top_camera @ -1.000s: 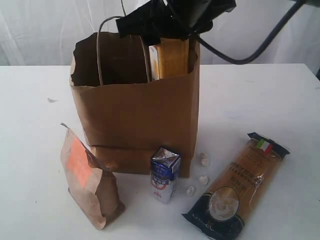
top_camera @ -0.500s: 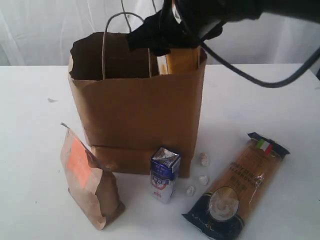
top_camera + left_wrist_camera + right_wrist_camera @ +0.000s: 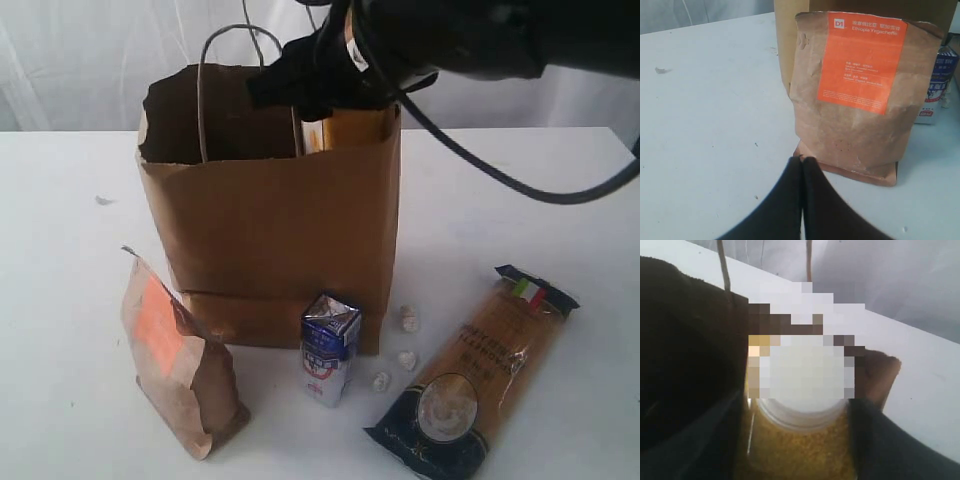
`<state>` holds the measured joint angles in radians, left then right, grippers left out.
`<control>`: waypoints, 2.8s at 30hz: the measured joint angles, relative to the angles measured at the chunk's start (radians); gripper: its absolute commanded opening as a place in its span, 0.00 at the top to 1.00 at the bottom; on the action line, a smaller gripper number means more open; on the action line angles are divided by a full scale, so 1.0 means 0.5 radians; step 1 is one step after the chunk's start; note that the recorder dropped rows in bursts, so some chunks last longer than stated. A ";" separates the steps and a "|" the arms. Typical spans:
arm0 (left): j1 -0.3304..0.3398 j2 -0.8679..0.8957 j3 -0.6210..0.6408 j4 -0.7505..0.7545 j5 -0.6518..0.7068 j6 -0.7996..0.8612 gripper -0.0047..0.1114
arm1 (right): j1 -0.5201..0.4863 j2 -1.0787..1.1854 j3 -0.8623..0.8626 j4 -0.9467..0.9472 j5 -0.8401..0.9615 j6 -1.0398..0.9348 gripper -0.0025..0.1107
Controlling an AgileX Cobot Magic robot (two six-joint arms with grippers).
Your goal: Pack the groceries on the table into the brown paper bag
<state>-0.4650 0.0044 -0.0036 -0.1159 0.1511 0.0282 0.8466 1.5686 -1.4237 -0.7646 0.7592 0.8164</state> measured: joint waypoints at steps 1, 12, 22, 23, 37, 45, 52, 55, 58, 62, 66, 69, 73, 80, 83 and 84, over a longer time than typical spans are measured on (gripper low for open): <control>0.000 0.000 0.000 0.000 0.000 0.000 0.96 | 0.000 -0.005 0.000 0.010 0.004 0.000 0.34; 0.000 0.000 0.000 0.000 0.000 0.000 0.96 | 0.003 -0.134 0.000 -0.010 -0.079 -0.032 0.35; 0.000 0.000 0.000 0.000 0.000 0.000 0.96 | 0.003 -0.382 0.000 -0.084 -0.055 -0.044 0.36; 0.000 0.000 0.000 0.000 0.000 0.000 0.96 | 0.003 -0.424 0.000 -0.087 -0.028 -0.044 0.37; 0.000 0.000 0.000 0.000 0.000 0.000 0.96 | 0.003 -0.859 -0.007 -0.006 0.526 -0.258 0.46; 0.000 0.000 0.000 0.000 0.000 0.000 0.96 | 0.003 -0.922 0.014 0.578 0.898 -0.873 0.46; 0.000 0.000 0.000 0.000 0.000 0.000 0.96 | 0.003 -0.988 0.259 0.847 0.915 -0.944 0.46; 0.000 0.000 0.000 0.000 0.000 0.000 0.96 | 0.003 -1.074 0.444 0.994 0.917 -0.944 0.46; 0.000 0.000 0.000 0.000 0.000 0.000 0.96 | 0.003 -1.189 0.672 1.180 0.845 -0.944 0.46; 0.000 0.000 0.000 0.000 0.000 0.000 0.96 | 0.003 -1.260 0.990 1.416 0.590 -1.037 0.45; 0.000 0.000 0.000 0.000 0.000 0.000 0.96 | 0.003 -1.206 1.198 1.624 0.249 -1.278 0.37; 0.000 0.000 0.000 0.000 0.000 0.000 0.96 | 0.003 -1.064 1.240 1.664 0.067 -1.391 0.34; 0.000 0.000 0.000 0.000 0.000 0.000 0.96 | 0.003 -0.829 1.254 1.669 -0.142 -1.457 0.34; 0.000 0.000 0.000 0.000 0.000 0.000 0.96 | 0.003 -0.493 1.254 1.568 -0.482 -1.112 0.34; 0.000 0.000 0.000 0.000 0.000 0.000 0.96 | 0.003 -0.398 1.254 1.556 -0.639 -1.003 0.34; 0.000 0.000 0.000 0.000 0.000 0.000 0.96 | 0.003 -0.369 1.254 1.556 -0.681 -0.972 0.34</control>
<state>-0.4650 0.0044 -0.0036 -0.1159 0.1511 0.0282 0.8481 1.3840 -0.7966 0.0134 0.4186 0.3307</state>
